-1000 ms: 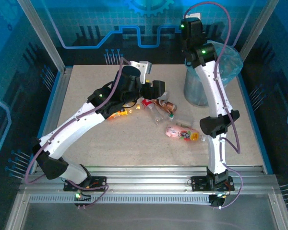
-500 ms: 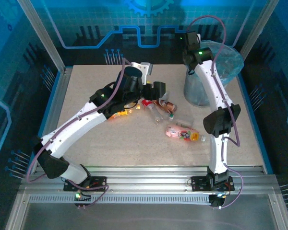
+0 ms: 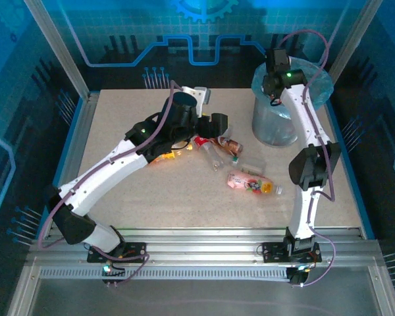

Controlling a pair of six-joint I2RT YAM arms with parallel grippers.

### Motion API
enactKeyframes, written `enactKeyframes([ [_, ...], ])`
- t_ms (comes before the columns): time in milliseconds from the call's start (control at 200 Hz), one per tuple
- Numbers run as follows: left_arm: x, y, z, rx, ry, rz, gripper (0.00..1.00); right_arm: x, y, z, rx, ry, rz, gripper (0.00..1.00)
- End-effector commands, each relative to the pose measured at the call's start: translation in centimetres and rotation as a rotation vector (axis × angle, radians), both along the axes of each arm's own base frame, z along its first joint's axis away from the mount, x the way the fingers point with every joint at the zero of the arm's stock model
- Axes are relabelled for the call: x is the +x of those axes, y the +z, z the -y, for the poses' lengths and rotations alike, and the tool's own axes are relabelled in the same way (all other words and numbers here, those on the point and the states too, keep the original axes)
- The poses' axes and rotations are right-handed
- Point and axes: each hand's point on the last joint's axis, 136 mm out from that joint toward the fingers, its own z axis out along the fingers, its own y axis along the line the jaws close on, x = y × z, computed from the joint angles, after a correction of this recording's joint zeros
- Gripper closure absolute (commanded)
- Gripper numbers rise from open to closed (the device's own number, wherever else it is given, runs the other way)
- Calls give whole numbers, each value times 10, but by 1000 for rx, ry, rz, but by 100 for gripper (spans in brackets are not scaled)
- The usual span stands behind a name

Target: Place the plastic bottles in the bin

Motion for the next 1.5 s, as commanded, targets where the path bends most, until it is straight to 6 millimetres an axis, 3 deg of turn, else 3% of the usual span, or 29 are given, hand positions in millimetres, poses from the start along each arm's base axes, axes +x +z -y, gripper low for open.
enactKeyframes([
  [0, -1, 3, 6, -8, -17, 5, 23, -3, 19, 2, 60, -10, 71, 55],
  [125, 0, 4, 6, -8, -15, 9, 23, 0, 23, 1, 67, -9, 93, 54],
  [285, 0, 6, 6, -10, -14, 12, 23, 0, 33, 3, 65, -38, 109, 36],
  [590, 0, 16, 3, -13, -10, 39, 23, -8, 71, -6, 110, -19, 202, 36],
  [770, -2, 19, -1, 0, -5, 58, 23, -17, 93, -26, 139, 39, 249, 36],
  [1040, -7, 18, -13, 31, 6, 85, 21, -41, 131, -75, 114, 192, 308, 35],
  [1196, -14, 13, -24, 62, 10, 106, 18, -62, 139, -116, 90, 331, 303, 33],
  [1351, -21, 0, -43, 86, 50, 114, 16, -84, 122, -168, 111, 521, 244, 31],
  [1496, -32, -20, -63, 99, 96, 81, 16, -99, 85, -218, 177, 674, 134, 31],
])
